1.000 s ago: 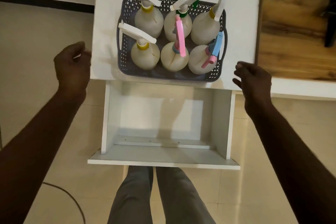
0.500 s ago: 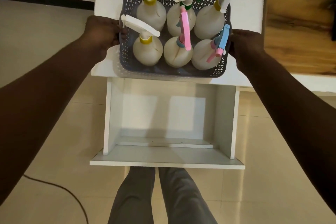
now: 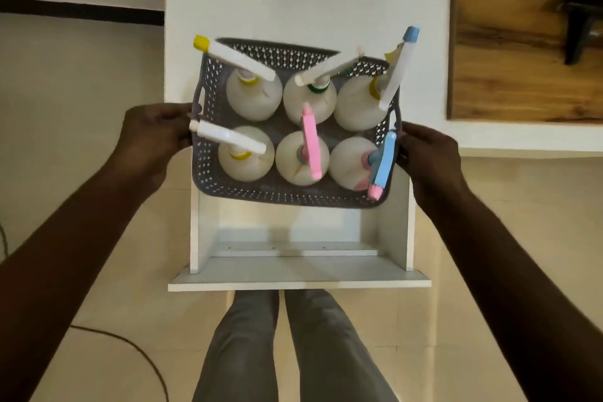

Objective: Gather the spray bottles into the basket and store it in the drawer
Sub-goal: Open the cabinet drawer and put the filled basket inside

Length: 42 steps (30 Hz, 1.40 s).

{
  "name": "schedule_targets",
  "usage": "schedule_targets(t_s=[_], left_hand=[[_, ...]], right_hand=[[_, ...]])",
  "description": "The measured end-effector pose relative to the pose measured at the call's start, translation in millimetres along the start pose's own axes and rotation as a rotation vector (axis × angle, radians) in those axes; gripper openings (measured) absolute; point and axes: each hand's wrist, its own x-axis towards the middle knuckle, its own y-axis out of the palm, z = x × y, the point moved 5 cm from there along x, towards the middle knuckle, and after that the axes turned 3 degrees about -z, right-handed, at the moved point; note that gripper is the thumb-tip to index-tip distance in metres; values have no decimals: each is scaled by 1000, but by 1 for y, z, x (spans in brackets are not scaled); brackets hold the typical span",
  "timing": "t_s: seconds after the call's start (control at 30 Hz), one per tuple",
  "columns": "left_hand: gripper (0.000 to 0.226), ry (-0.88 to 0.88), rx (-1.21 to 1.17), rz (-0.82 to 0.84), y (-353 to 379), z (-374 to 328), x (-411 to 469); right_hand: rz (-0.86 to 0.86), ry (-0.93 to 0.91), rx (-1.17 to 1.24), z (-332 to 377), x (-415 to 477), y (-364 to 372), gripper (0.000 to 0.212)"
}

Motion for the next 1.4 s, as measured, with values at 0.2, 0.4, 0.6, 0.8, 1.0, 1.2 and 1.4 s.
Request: schedule_targets(t_s=[0.2, 0.4, 0.6, 0.8, 1.0, 1.2, 1.4], left_hand=[[24, -100, 51, -2, -23, 43, -65], [23, -211, 64, -9, -27, 90, -98], [21, -310, 91, -19, -24, 133, -96], [25, -350, 140, -52, -17, 172, -78], [23, -344, 193, -93, -3, 209, -50], [23, -366, 284, -131, 11, 243, -19], [27, -368, 280, -134, 18, 264, 6]], right_hand=[[6, 71, 4, -54, -48, -39, 23], [-16, 134, -63, -96, -70, -59, 23], [-57, 204, -149, -136, -63, -55, 22], [-88, 238, -176, -172, -40, -38, 25], [-99, 245, -214, -203, -4, -18, 21], [-134, 276, -263, -241, 28, -8, 26], [-130, 298, -288, -262, 55, 4, 27]])
